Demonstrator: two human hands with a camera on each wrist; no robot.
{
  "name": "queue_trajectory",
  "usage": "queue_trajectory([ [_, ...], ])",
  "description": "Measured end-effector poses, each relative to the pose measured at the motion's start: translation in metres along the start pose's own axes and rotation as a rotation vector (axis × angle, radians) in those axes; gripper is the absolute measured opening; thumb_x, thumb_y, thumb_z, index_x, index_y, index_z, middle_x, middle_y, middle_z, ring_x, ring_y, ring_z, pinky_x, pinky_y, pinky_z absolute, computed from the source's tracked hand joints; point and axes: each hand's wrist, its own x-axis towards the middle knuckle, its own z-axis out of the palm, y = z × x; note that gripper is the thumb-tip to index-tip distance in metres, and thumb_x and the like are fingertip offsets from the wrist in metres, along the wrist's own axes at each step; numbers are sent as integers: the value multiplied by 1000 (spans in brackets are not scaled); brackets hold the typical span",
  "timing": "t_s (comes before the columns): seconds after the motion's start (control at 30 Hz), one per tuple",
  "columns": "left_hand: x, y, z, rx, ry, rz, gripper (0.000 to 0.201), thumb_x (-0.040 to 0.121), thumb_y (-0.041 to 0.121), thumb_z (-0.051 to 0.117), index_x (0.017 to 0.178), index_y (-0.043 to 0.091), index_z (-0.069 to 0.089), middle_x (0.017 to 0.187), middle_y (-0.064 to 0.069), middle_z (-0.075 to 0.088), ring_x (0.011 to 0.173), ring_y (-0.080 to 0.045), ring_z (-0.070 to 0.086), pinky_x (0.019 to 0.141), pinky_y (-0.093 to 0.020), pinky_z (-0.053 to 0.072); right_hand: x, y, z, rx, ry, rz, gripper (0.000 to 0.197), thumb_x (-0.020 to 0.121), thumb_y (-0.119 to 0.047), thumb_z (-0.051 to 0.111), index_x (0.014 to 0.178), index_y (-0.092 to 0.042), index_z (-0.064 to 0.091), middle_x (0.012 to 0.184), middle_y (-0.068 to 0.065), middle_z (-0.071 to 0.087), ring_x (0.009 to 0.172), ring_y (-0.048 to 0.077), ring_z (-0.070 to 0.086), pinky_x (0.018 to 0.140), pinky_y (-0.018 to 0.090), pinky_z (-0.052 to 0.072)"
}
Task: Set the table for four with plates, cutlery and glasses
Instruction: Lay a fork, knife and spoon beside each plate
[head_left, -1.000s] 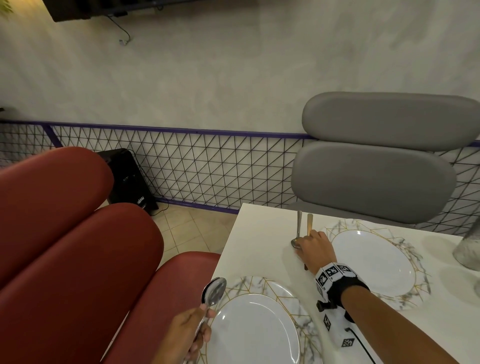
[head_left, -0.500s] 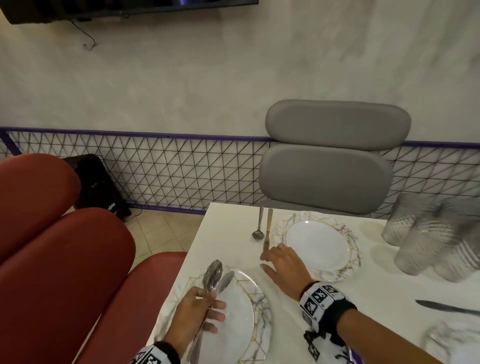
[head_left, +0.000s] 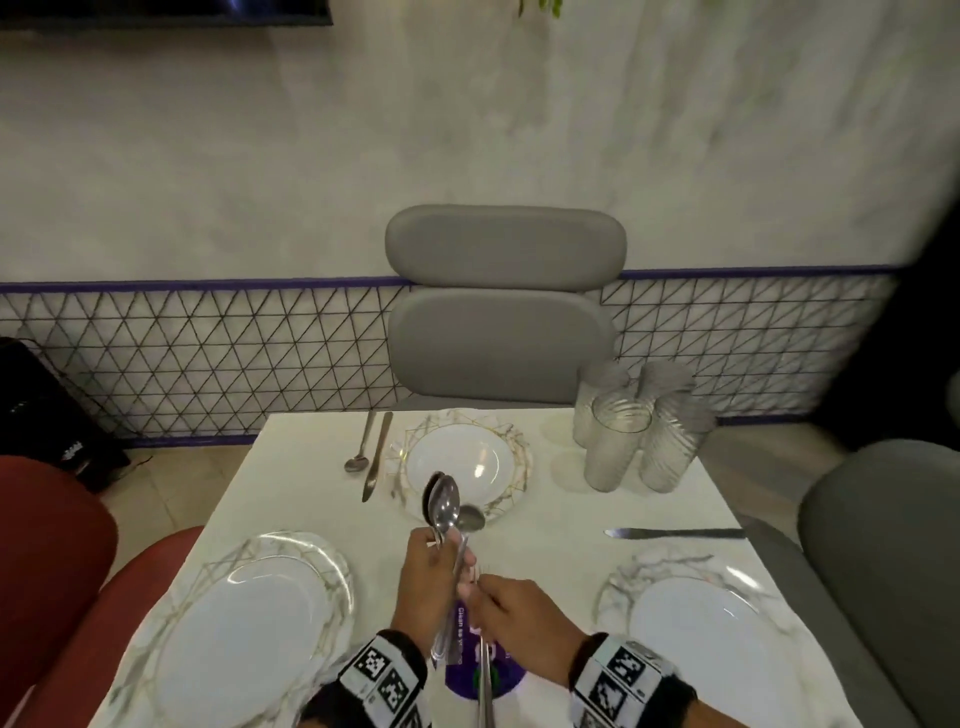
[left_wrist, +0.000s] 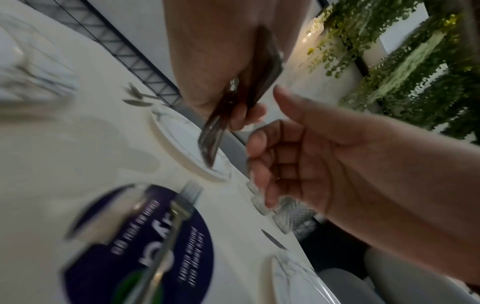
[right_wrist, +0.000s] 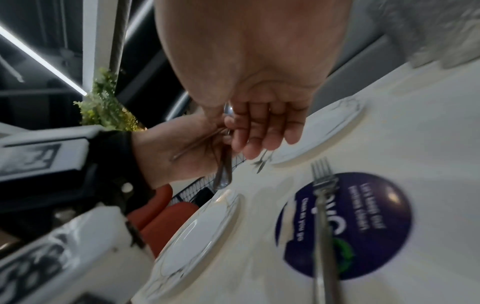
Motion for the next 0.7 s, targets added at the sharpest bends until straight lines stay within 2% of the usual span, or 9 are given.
queue_trajectory([
  [0.03,-1,-1,15,-2,-12,9,16,97,20,46,91,5,46,70,-6,59,51,-8,52,49,-23,46,-7,5,-11,16,7,11,51,81,-70,32,67,-24,48,67,-6,57,67,12,53,70,28,44],
  [0.13,-2,-4,58,32,-29,31,18,97,25,47,95,7,48,74,-3,60,61,-13,51,58,-27,46,-25,23,-42,146,8,44,32,91,-48,44,69,-25,47,65,-8,56,64,8,53,68,23,42],
  [0.23,-3,-9,98,20,-30,17,18,97,27,46,93,10,48,73,-4,57,57,-14,49,49,-25,42,-41,42,-68,302,-15,95,18,92,-27,53,77,-20,48,68,-5,59,53,-3,53,56,13,41],
  [0.37,-3,-16,143,31,-84,-3,19,98,28,44,87,13,45,71,-6,53,55,-15,47,53,-28,43,-56,62,-88,414,59,143,21,87,2,48,74,-13,45,60,3,56,42,0,53,48,14,42],
  [0.43,-6,-17,161,48,-111,11,17,98,28,42,89,13,44,71,-4,55,57,-15,49,56,-29,46,-63,71,-96,441,105,160,19,87,3,48,74,-11,43,59,3,57,42,5,55,50,18,47],
  [0.53,-6,-17,178,102,-105,53,13,99,26,40,93,15,43,77,0,61,68,-14,55,69,-28,48,-73,83,-110,577,159,203,17,87,1,50,76,-8,42,64,10,61,46,14,58,50,25,51],
  [0.6,-4,-19,185,126,-120,69,12,100,25,38,96,16,43,82,1,65,74,-13,58,67,-24,45,-79,90,-120,594,194,199,19,86,3,50,75,-9,40,69,14,64,44,17,54,45,25,46],
  [0.7,1,-22,191,138,-113,46,9,100,24,37,92,23,40,91,-4,70,71,-12,56,60,-23,41,-84,106,-138,454,262,157,24,82,7,51,70,-10,38,71,16,63,44,16,48,44,22,38],
])
